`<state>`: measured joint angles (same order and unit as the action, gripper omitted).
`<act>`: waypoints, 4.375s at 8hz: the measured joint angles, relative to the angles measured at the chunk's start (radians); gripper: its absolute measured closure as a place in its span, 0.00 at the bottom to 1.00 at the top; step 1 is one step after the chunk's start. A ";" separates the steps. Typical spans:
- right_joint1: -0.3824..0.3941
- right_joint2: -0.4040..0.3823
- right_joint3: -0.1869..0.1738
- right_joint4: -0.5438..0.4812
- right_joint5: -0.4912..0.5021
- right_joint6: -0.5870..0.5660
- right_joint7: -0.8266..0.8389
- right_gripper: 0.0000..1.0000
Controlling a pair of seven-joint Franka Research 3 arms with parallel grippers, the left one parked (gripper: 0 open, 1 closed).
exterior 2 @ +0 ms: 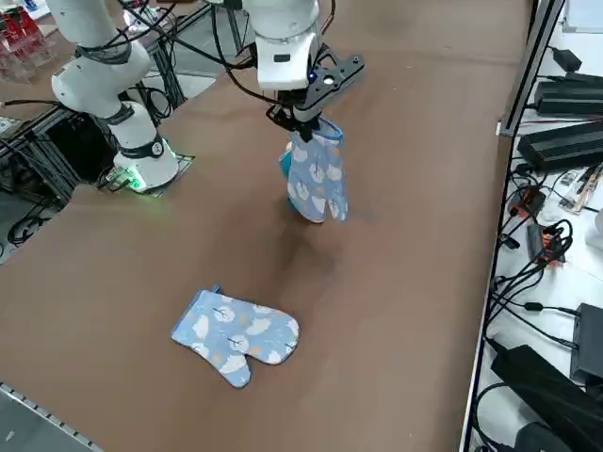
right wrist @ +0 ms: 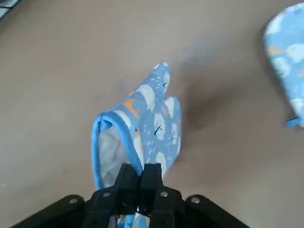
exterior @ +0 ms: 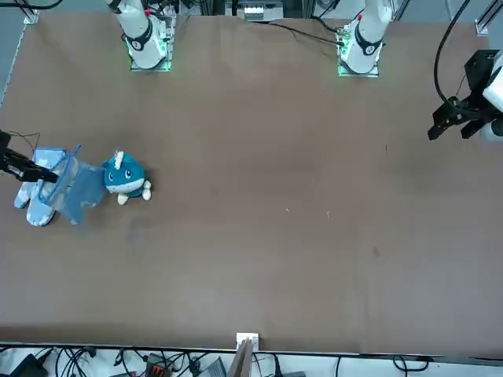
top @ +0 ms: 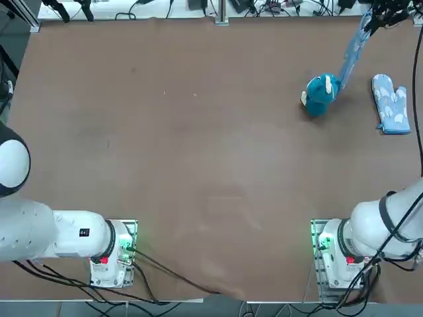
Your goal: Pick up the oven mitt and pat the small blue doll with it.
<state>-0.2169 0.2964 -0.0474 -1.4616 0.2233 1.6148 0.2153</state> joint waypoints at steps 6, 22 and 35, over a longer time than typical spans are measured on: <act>-0.010 -0.019 -0.026 0.001 -0.297 -0.048 -0.160 0.97; -0.232 0.097 -0.010 -0.140 -0.555 0.248 -0.525 0.97; -0.149 0.139 0.033 -0.294 -0.493 0.252 -0.503 0.00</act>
<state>-0.3656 0.4353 -0.0146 -1.7557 -0.2693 1.8665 -0.2876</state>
